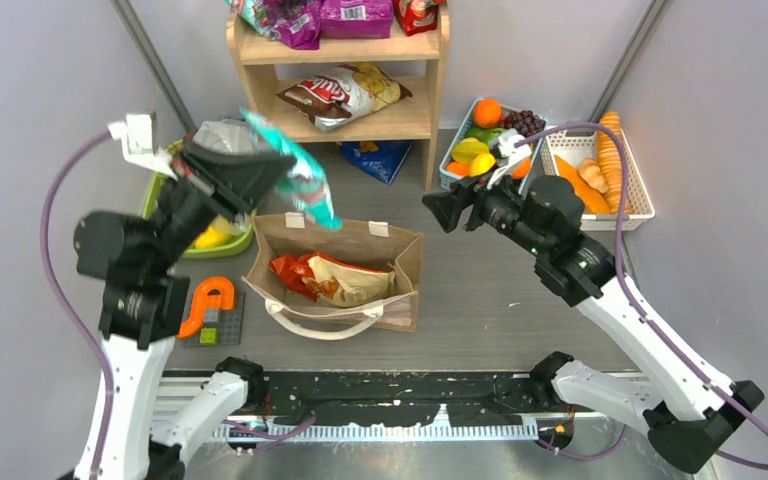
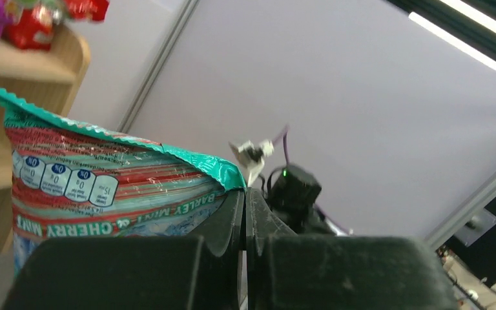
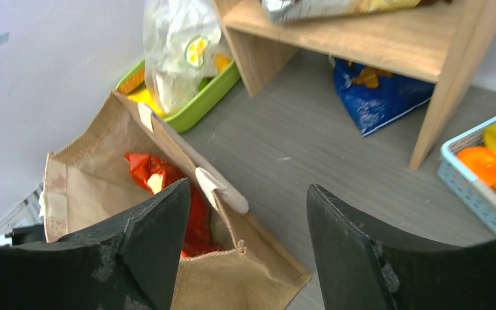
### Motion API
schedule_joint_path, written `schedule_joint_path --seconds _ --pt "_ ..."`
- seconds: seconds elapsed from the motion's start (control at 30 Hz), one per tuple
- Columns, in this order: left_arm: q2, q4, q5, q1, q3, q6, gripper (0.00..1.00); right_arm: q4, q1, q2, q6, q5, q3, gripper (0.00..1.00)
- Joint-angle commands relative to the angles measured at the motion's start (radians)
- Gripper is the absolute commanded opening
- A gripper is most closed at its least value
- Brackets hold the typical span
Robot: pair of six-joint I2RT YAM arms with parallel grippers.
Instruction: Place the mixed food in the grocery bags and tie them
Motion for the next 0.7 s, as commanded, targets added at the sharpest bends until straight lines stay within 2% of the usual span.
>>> schedule_joint_path --seconds 0.0,0.17,0.27,0.43,0.57,0.63,0.67 --pt "-0.145 -0.163 -0.01 -0.03 -0.214 0.133 0.0 -0.009 0.031 0.058 0.003 -0.078 0.007 0.75" --pt "-0.298 -0.363 -0.069 -0.066 -0.345 0.245 0.0 -0.055 0.113 0.145 -0.057 -0.076 0.032 0.74" --pt "-0.317 -0.456 -0.095 -0.067 -0.384 0.312 0.0 -0.083 0.159 0.196 -0.099 -0.058 0.057 0.72" --pt "-0.298 -0.518 -0.136 -0.076 -0.439 0.376 0.0 -0.16 0.214 0.305 -0.16 0.0 0.101 0.69" --pt "-0.254 -0.587 -0.202 -0.115 -0.462 0.454 0.0 -0.205 0.218 0.351 -0.187 0.038 0.116 0.59" --pt "-0.227 -0.611 -0.255 -0.144 -0.475 0.491 0.0 -0.207 0.218 0.357 -0.193 0.044 0.11 0.47" --pt "-0.212 -0.618 -0.287 -0.16 -0.482 0.504 0.0 -0.206 0.218 0.357 -0.193 0.043 0.105 0.38"
